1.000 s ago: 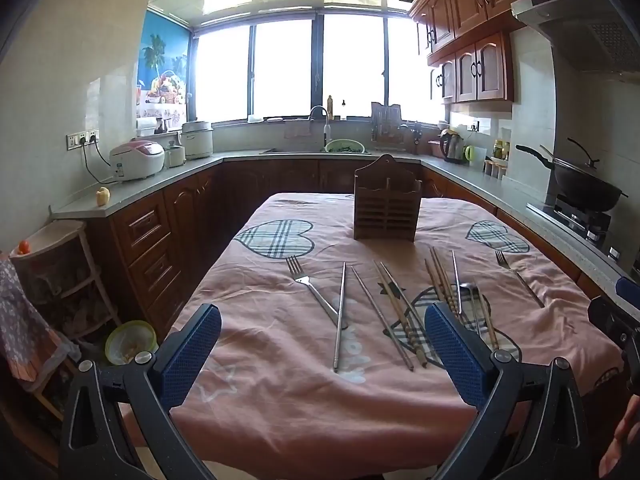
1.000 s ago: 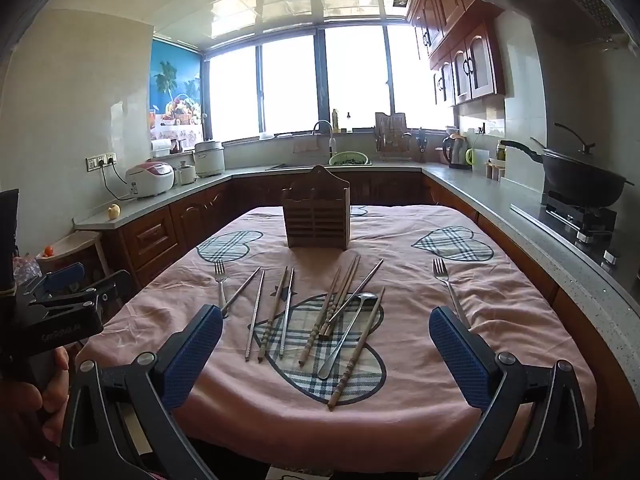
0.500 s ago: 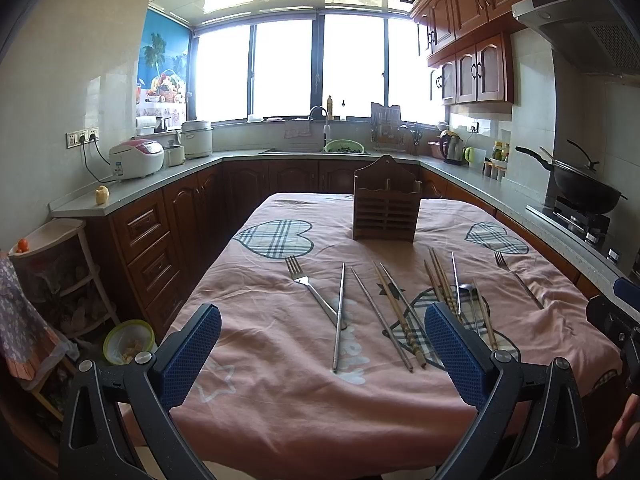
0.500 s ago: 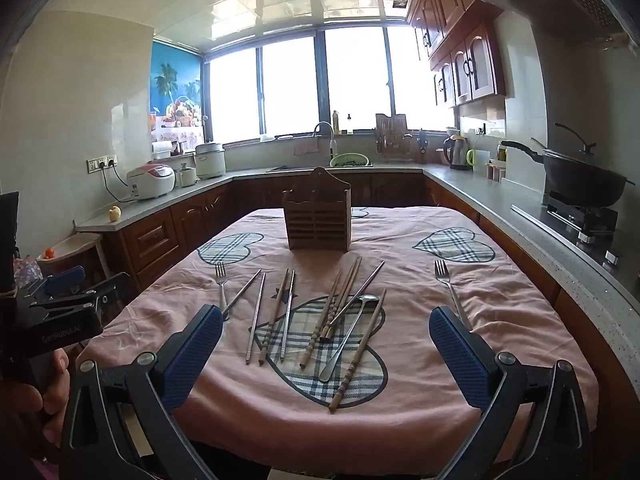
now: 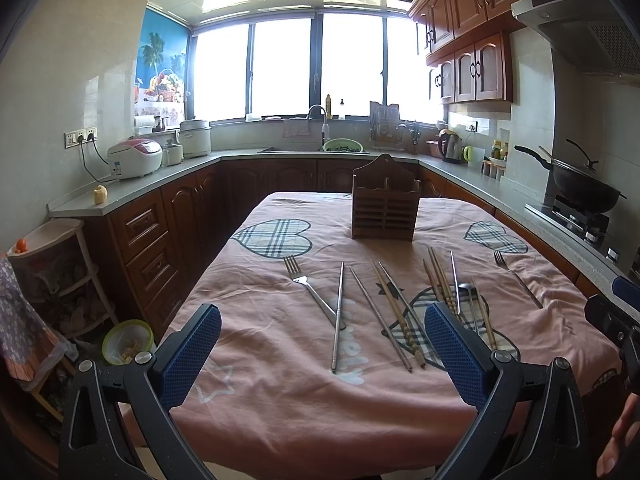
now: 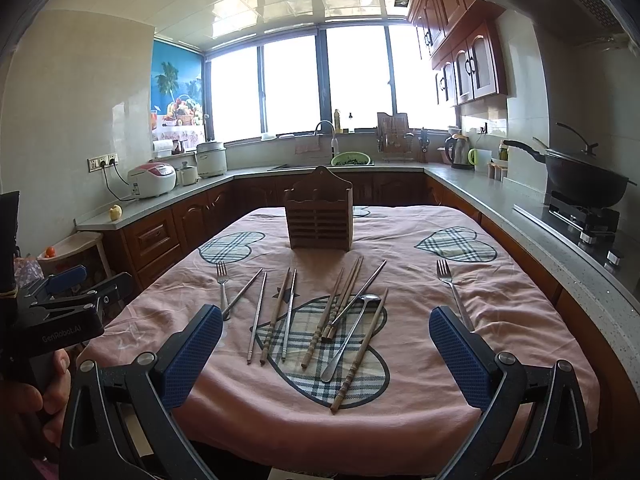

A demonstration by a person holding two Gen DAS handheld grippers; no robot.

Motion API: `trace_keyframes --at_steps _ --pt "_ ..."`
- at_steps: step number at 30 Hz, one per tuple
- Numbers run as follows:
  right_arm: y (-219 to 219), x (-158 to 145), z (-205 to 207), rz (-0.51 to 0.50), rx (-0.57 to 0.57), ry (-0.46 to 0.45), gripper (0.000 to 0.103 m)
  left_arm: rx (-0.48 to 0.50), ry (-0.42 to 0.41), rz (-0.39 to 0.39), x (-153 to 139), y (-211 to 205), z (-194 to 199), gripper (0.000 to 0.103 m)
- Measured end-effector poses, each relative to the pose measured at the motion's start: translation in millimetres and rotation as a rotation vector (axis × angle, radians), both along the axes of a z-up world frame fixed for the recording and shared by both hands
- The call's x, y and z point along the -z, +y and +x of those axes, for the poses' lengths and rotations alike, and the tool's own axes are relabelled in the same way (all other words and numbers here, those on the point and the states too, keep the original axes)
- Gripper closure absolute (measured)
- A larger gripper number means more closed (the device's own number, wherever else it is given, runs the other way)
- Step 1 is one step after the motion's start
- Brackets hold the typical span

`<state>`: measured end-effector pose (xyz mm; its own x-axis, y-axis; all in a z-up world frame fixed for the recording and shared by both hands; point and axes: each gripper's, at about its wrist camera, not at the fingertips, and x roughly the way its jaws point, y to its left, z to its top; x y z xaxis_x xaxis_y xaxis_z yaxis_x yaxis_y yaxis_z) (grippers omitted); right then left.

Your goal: Organize utensils

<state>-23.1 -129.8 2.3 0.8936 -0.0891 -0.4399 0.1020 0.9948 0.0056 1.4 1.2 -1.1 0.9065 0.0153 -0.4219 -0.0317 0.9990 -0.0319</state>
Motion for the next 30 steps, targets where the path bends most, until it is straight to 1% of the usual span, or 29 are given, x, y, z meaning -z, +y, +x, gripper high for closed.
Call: trace_keyframes --at_steps 30 --pt "-0.5 4.5 2.6 0.008 0.005 0.004 0.000 0.007 0.020 -0.002 3.0 -0.6 7.3 0.001"
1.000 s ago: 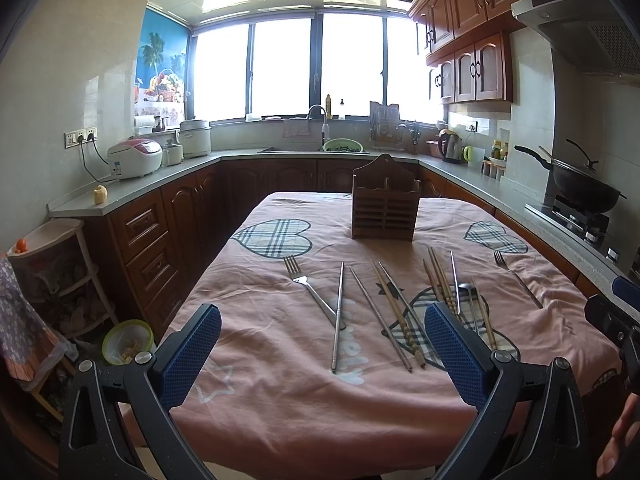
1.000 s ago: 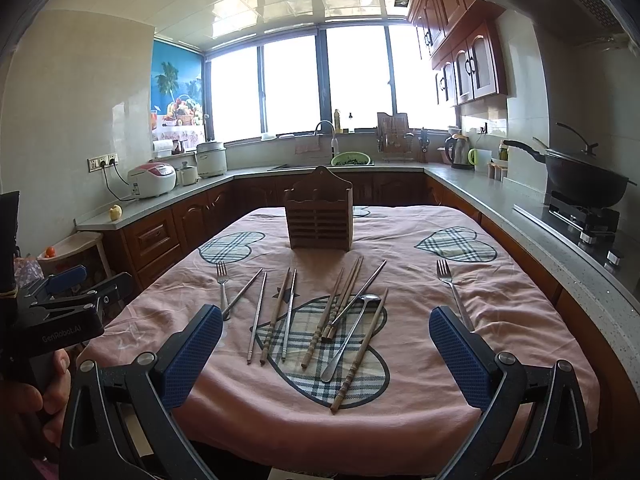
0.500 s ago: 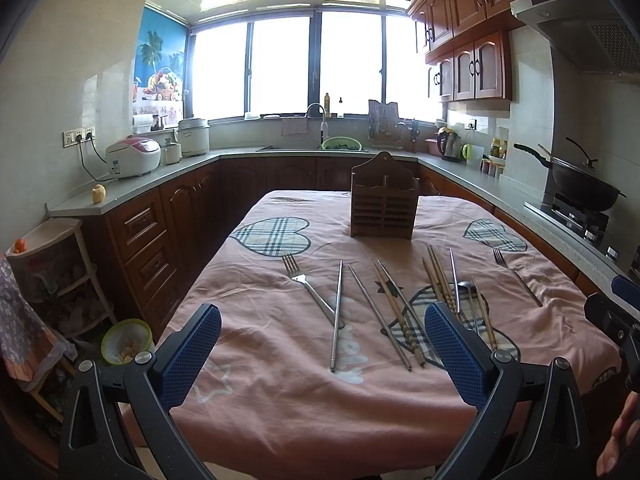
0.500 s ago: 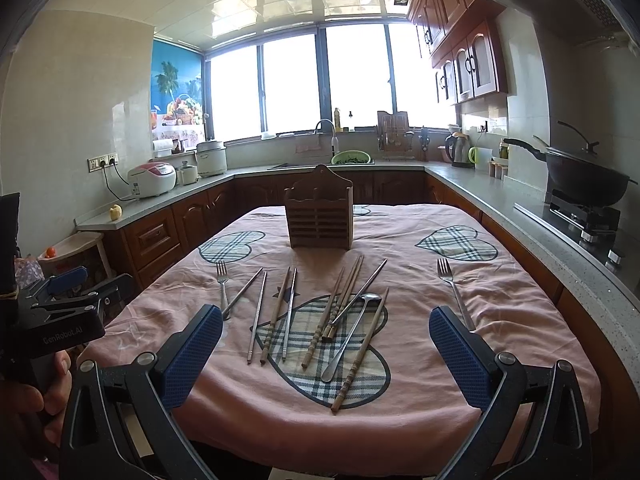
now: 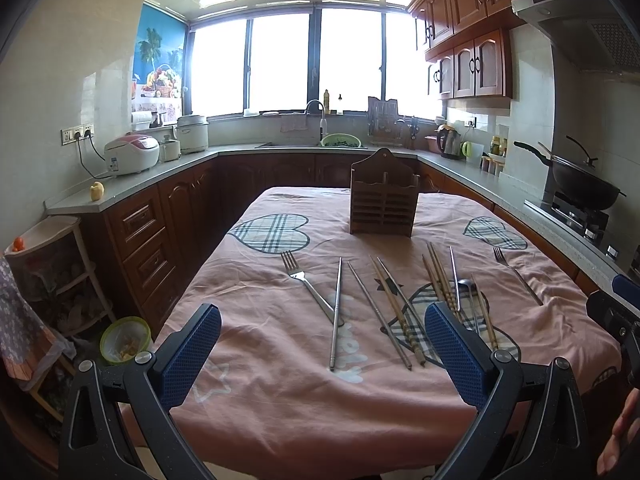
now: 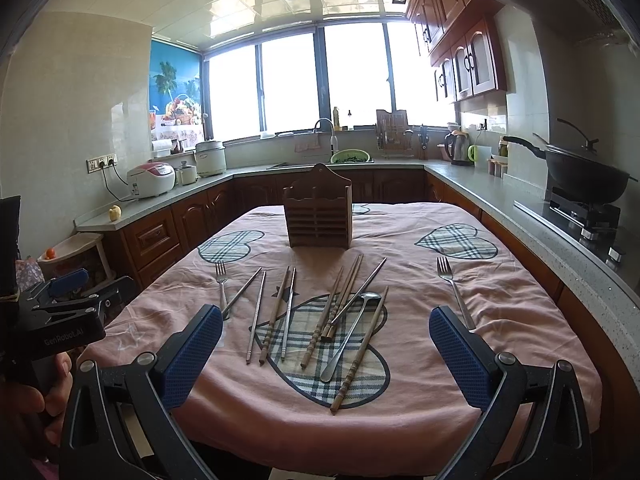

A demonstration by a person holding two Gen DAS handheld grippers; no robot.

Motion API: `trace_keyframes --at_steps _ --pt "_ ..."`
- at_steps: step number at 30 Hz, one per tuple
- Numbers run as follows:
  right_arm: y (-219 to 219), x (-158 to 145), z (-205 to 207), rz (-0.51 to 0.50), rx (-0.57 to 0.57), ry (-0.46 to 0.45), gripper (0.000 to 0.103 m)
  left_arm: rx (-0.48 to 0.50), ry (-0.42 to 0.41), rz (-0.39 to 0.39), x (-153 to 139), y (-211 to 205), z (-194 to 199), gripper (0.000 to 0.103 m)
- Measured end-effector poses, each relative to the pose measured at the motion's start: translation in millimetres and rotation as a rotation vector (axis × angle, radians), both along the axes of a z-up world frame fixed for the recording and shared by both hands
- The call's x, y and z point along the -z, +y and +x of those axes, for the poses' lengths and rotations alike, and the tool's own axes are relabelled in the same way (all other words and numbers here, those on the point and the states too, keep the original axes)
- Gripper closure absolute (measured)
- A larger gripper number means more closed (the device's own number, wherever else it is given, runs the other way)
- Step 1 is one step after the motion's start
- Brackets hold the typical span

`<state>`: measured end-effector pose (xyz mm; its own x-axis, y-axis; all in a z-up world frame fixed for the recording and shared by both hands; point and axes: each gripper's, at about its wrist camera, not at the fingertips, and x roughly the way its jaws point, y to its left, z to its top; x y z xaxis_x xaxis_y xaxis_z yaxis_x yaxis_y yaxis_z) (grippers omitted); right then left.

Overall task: Organize utensils
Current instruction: 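Grasp a wooden chopstick with the left tool while the right tool grasps a metal chopstick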

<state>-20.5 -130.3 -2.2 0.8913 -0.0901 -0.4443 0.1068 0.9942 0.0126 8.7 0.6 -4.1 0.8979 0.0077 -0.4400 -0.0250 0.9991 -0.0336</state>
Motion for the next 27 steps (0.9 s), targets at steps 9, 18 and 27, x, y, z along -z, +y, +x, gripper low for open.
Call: trace_keyframes --at_steps 9,18,27 --pt "-15 -1 11 0.036 0.003 0.015 0.000 0.020 0.065 -0.046 1 14 30 0.001" --pt "-35 0 46 0.076 -0.005 0.059 0.000 0.026 0.160 -0.031 3 22 90 0.001" --pt "-59 11 97 0.143 0.005 0.132 0.013 0.040 0.224 -0.017 6 28 147 0.008"
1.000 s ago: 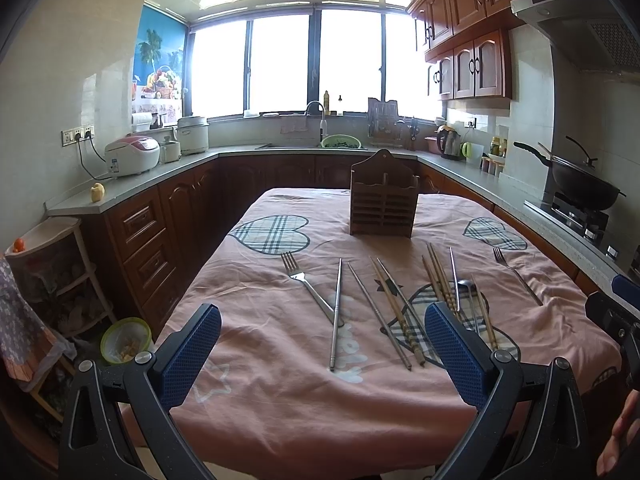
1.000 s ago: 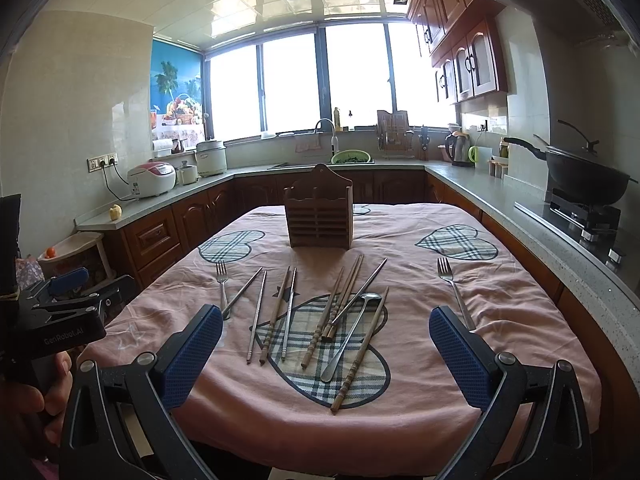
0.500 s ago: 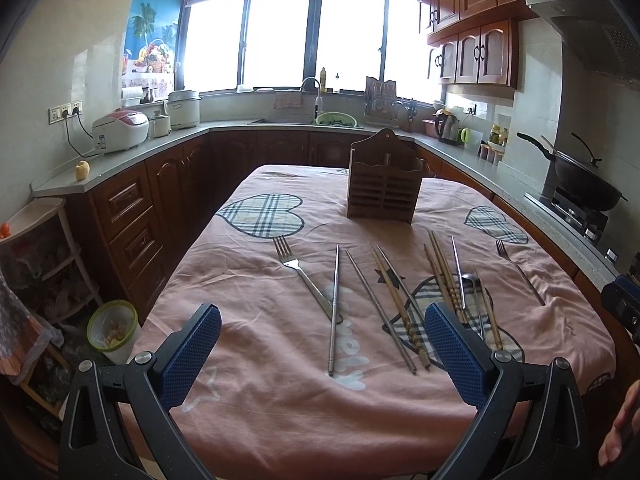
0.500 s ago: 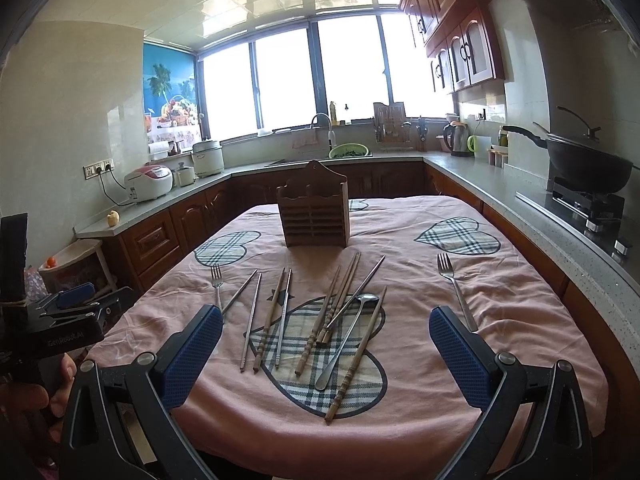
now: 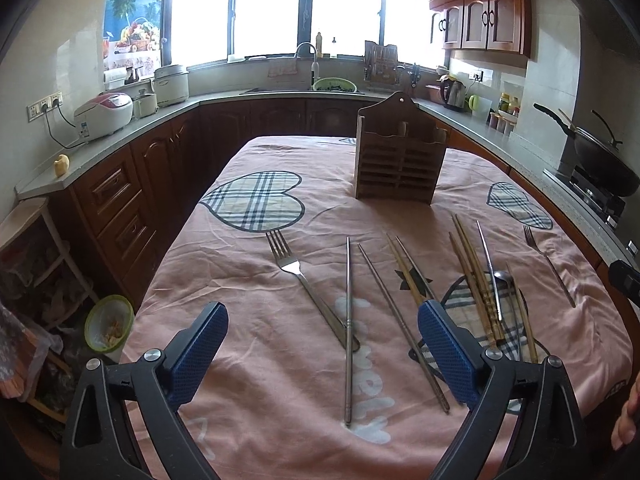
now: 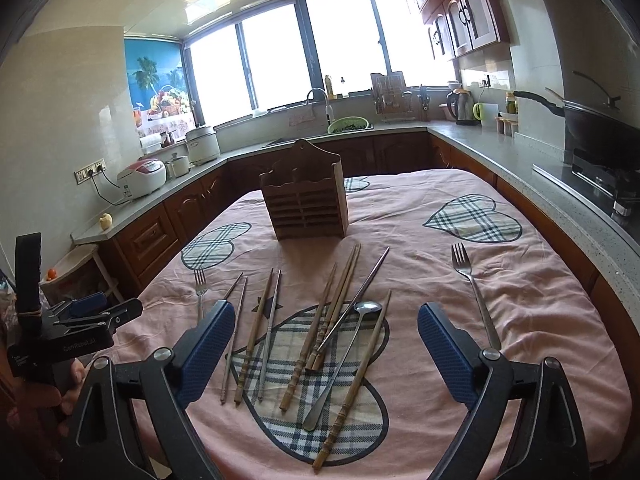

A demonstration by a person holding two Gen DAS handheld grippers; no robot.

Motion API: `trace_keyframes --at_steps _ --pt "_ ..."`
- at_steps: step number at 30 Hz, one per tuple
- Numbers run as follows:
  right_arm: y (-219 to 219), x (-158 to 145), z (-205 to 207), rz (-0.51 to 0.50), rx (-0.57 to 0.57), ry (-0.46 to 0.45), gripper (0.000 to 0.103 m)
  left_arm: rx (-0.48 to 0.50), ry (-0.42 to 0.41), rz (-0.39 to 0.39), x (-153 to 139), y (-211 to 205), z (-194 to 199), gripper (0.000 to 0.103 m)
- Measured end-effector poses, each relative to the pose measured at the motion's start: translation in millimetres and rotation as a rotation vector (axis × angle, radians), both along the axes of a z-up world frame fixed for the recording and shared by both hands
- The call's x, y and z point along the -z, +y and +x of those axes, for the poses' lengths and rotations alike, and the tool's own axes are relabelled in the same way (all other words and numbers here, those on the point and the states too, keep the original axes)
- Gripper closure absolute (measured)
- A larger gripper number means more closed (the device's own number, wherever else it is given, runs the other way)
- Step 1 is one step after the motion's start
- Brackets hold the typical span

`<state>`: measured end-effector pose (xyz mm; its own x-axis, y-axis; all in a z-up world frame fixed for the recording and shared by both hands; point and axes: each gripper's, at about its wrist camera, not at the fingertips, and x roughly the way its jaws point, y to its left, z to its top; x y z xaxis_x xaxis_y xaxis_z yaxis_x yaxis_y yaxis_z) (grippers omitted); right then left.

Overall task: Organize utensils
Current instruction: 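Grasp a wooden chopstick with the left tool while the right tool grasps a metal chopstick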

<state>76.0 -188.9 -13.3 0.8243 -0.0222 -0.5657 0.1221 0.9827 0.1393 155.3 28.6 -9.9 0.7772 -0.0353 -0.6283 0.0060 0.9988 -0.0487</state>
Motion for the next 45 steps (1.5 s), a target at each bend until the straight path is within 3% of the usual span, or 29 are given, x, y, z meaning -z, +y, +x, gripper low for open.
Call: trace_keyframes --at_steps 3,11,19,23,32,36,42,45 --pt "-9 5 17 0.022 0.009 0.024 0.020 0.007 0.021 0.012 1 0 18 0.011" --pt "-29 18 57 0.051 0.036 0.088 0.029 0.043 0.087 0.012 7 -7 62 0.020" --pt "-51 30 101 0.073 0.059 0.137 0.040 0.100 0.172 -0.040 12 -22 104 0.038" --pt "-59 38 123 0.083 0.057 0.161 0.044 0.132 0.202 -0.038 15 -36 128 0.040" --pt "-69 69 177 0.117 0.041 0.255 0.053 0.169 0.299 -0.001 39 -66 192 0.052" --pt "-76 83 198 0.124 0.050 0.304 0.057 0.173 0.348 0.014 57 -69 221 0.066" --pt "-90 105 223 0.113 0.071 0.372 0.062 0.195 0.390 0.061 72 -81 244 0.075" --pt "-94 117 234 0.112 0.077 0.412 0.072 0.208 0.394 0.072 76 -87 253 0.079"
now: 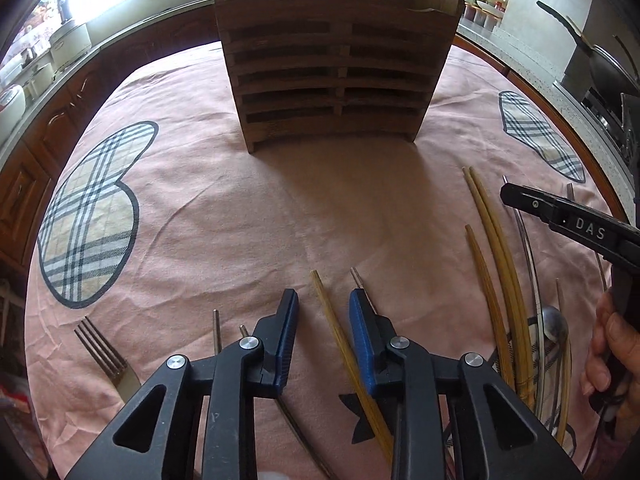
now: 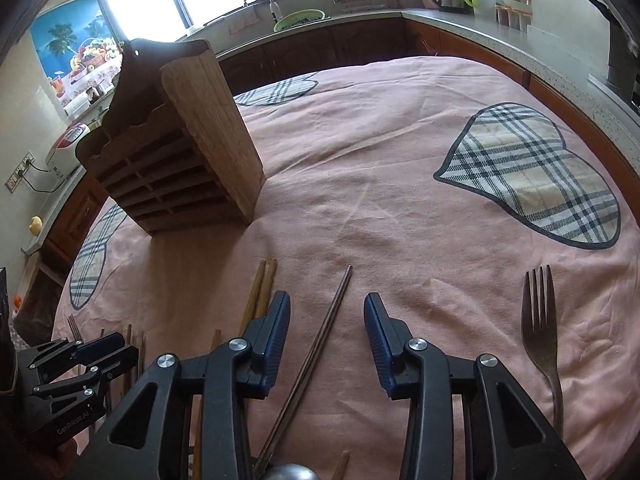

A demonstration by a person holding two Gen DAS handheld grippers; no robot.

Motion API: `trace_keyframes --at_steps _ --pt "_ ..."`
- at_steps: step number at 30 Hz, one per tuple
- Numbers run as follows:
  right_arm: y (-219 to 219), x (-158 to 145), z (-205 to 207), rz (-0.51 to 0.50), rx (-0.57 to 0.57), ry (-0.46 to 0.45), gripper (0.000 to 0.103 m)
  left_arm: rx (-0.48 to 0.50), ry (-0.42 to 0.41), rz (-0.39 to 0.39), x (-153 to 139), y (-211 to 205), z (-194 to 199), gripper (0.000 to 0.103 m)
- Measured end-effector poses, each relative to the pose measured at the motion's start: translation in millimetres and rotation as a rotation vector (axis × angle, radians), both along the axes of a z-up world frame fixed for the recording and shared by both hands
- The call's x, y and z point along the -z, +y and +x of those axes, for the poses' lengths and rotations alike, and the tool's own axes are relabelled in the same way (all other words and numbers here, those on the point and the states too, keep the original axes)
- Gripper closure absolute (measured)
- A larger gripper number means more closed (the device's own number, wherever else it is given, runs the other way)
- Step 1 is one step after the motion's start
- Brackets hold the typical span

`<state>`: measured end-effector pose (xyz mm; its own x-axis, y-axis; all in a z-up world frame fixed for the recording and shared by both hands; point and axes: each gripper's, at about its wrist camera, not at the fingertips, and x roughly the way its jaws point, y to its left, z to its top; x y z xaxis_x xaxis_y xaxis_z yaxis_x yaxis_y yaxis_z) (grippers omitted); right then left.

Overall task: Organize utensils
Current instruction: 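Grasp a wooden chopstick with the left tool while the right tool grasps a metal chopstick, then lift both chopsticks and carry them over the wooden utensil holder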

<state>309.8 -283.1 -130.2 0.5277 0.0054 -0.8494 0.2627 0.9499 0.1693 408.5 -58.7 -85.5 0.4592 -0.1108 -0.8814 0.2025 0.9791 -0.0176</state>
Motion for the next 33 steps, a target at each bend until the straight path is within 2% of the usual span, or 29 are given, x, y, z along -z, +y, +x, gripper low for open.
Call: trace_keyframes --at_steps 1,3,4,5,6,12,17,24,33 --pt "0 1 2 -0.010 -0.002 -0.002 0.074 0.004 -0.002 0.003 1 -2 2 0.081" --pt "2 2 7 -0.039 -0.014 0.002 0.076 0.011 -0.007 0.005 3 -6 5 0.093" --pt "3 2 9 -0.049 -0.019 0.003 0.080 0.015 -0.007 -0.001 2 -6 4 0.093" --pt "4 3 11 -0.063 -0.022 0.004 0.084 0.014 -0.009 -0.007 3 -6 5 0.094" --pt "3 4 12 -0.065 -0.021 0.005 0.096 0.013 -0.009 -0.018 3 -5 5 0.094" --pt "-1 -6 6 0.027 -0.015 -0.034 0.097 0.001 -0.014 -0.106 -8 10 -3 0.096" --pt "11 -40 -8 0.052 -0.032 -0.117 0.098 -0.003 -0.070 -0.174 -41 26 -27 0.098" --pt "32 -88 -25 0.048 -0.078 -0.214 0.099 -0.003 -0.162 -0.228 -89 48 -68 0.099" --pt "48 -134 -44 0.032 -0.106 -0.309 0.099 -0.003 -0.267 -0.271 -139 71 -117 0.100"
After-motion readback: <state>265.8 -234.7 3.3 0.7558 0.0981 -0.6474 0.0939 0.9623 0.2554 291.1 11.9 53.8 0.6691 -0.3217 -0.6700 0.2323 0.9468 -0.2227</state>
